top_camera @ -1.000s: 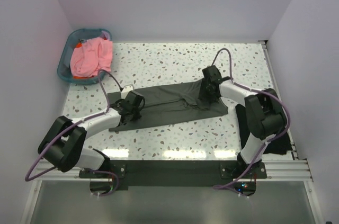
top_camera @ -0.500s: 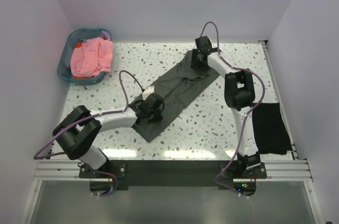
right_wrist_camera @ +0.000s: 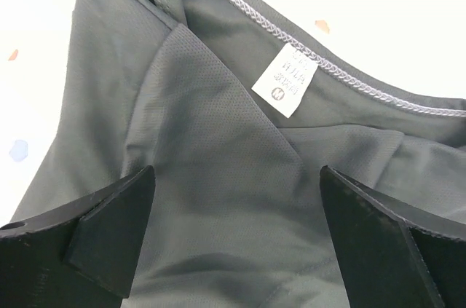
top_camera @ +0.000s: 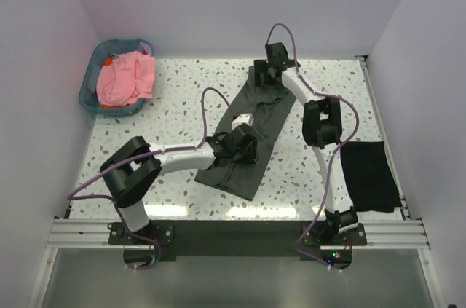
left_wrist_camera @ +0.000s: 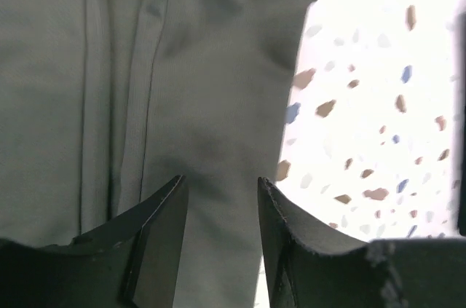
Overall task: Fold and stack the t-shirts
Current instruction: Fold the tshirt
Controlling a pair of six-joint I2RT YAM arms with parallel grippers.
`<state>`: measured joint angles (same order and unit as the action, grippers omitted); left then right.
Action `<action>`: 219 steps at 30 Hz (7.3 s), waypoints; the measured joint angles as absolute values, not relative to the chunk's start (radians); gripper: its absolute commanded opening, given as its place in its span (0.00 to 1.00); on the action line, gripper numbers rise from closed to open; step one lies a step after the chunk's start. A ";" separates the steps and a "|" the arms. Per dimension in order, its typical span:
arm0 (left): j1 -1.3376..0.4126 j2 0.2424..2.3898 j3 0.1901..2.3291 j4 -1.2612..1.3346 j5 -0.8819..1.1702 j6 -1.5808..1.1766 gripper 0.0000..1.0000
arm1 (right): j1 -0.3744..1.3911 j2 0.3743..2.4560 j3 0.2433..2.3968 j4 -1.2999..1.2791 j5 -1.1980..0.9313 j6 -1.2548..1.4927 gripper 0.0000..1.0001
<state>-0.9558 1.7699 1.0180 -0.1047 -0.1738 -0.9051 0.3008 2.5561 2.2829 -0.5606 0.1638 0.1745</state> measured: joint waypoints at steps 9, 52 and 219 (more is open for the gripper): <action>-0.949 1.636 1.147 -0.242 -0.305 -0.712 0.38 | 0.301 2.416 2.243 -0.556 0.176 0.263 0.99; -1.022 1.761 0.988 -0.224 -0.273 -0.644 0.26 | 0.287 2.498 2.175 -0.522 0.115 0.215 0.85; -0.543 1.848 1.179 0.015 0.027 -0.666 0.15 | 0.435 1.635 0.998 -0.179 0.114 0.672 0.17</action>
<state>-0.5430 1.8481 1.1786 0.0154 0.0273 -0.6662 0.4351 1.6348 0.9977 -0.1791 0.1139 0.6724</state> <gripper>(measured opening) 0.166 0.189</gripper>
